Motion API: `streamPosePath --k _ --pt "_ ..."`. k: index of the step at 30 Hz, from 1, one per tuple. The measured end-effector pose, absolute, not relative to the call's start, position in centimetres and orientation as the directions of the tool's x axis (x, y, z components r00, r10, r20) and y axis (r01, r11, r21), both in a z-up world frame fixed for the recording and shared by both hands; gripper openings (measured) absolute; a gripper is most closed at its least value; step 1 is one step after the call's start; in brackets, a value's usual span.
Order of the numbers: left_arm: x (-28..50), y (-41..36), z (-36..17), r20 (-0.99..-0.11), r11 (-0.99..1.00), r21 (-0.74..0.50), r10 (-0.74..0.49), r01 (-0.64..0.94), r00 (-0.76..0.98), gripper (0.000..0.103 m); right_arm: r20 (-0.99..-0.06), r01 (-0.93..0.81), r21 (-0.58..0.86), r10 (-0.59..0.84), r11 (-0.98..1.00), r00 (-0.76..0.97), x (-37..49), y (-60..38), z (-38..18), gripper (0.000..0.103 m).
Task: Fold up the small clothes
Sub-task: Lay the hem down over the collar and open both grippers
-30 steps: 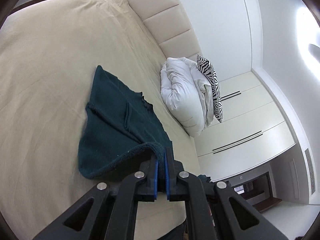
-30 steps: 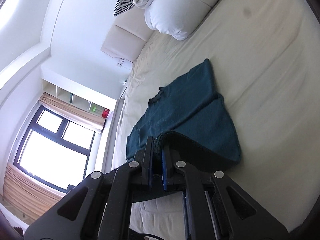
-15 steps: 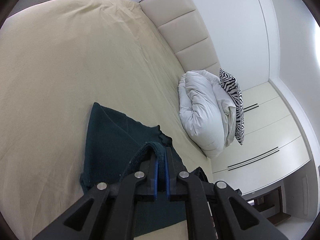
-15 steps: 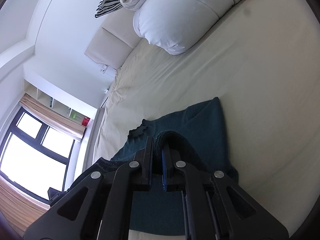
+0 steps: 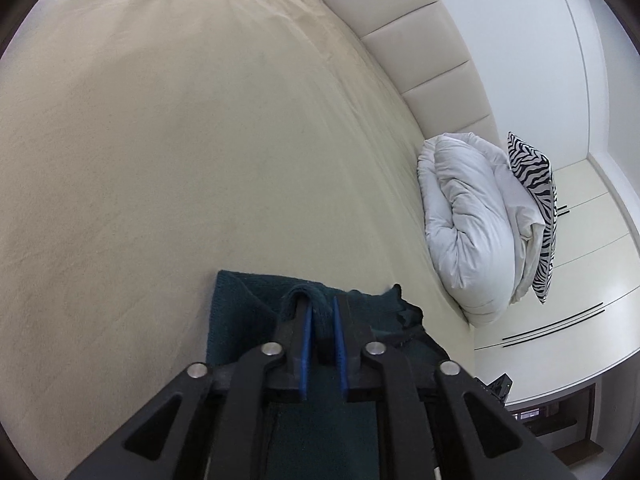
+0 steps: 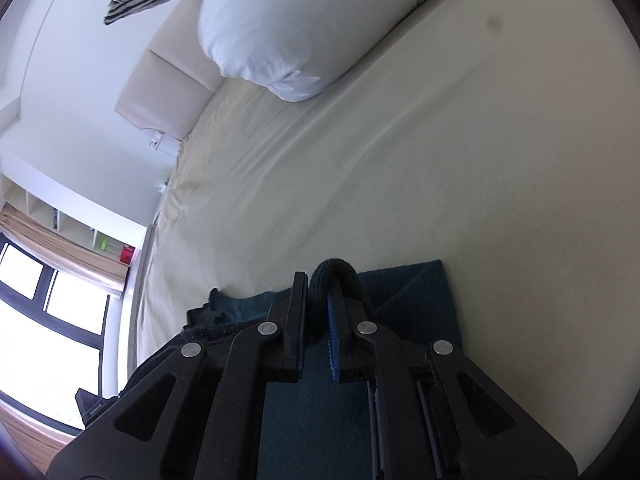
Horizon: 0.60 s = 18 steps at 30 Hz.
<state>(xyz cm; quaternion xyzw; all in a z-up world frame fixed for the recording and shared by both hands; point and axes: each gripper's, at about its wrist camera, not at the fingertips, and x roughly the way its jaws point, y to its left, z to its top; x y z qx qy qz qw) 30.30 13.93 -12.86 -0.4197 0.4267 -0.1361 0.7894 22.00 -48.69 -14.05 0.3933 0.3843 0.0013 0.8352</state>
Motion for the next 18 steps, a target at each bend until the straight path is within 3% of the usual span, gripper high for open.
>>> streamPosePath --k 1,3,6,18 --pt "30.1 14.2 -12.9 -0.556 0.611 -0.778 -0.563 -0.146 0.611 0.042 -0.667 0.326 0.642 0.295 0.694 0.685 22.7 -48.8 -14.8 0.014" --pt "29.4 14.8 -12.6 -0.551 0.605 -0.78 -0.542 -0.16 0.635 0.06 -0.677 0.338 0.632 0.284 0.697 0.679 23.5 -48.8 -15.9 0.033" --pt "28.1 15.9 -12.0 -0.523 0.581 -0.798 -0.538 -0.158 0.661 0.061 -0.661 0.317 0.617 0.255 0.721 0.706 23.1 -48.7 -15.3 0.042" --pt "18.5 11.6 -10.0 -0.621 0.797 -0.603 -0.447 -0.027 0.644 0.061 -0.73 0.212 0.4 0.17 0.892 0.662 15.9 -45.4 -13.1 0.042"
